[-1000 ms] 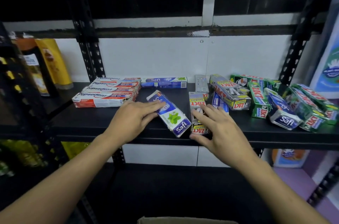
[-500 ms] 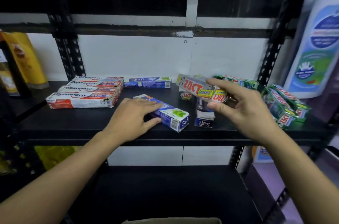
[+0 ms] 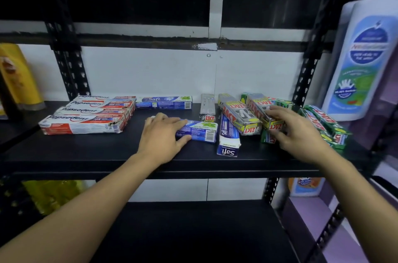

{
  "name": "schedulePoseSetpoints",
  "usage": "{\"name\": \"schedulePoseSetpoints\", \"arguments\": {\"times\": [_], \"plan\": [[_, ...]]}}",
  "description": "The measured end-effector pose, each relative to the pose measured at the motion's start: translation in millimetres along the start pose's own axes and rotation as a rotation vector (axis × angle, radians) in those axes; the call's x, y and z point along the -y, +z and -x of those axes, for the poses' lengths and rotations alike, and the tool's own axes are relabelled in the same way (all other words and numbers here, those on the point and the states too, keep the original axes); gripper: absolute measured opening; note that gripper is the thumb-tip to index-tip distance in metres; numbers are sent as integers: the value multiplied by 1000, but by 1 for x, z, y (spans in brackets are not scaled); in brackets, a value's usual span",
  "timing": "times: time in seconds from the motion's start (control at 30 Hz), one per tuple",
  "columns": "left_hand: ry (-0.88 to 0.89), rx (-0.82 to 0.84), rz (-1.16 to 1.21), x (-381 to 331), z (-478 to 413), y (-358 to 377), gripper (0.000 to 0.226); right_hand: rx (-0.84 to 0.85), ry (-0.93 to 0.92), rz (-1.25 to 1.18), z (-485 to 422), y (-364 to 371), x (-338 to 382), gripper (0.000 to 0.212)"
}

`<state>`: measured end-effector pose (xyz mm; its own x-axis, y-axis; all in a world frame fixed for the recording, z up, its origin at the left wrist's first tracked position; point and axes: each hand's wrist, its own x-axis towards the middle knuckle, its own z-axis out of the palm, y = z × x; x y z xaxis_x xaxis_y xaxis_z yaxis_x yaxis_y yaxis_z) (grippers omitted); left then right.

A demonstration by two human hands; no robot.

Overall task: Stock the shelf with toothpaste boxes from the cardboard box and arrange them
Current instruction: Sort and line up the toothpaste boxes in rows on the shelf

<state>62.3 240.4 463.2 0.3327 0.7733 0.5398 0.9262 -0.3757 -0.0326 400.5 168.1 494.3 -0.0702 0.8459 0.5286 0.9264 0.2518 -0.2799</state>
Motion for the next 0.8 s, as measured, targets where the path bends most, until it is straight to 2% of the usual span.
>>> {"name": "schedulePoseSetpoints", "arguments": {"times": [0.07, 0.13, 0.27, 0.43, 0.53, 0.67, 0.8], "plan": [[26, 5, 41, 5, -2, 0, 53, 14, 36, 8, 0, -3, 6, 58], [59, -3, 62, 16, -1, -2, 55, -59, 3, 10, -2, -3, 22, 57], [30, -19, 32, 46, 6, -9, 65, -217, -236, 29, -8, 14, 67, 43], [-84, -65, -10, 94, 16, -25, 64, -63, -365, 61, -20, 54, 132, 33], [-173, -26, -61, 126, 21, -33, 70, 81, -316, 100, -38, 88, 165, 34], [-196, 63, -155, 159, 23, -33, 78, 322, -86, 346, -66, 125, 198, 52], [-321, 22, -8, 172, 27, -20, 75, 316, -2, 355, -81, 148, 221, 41]]}}
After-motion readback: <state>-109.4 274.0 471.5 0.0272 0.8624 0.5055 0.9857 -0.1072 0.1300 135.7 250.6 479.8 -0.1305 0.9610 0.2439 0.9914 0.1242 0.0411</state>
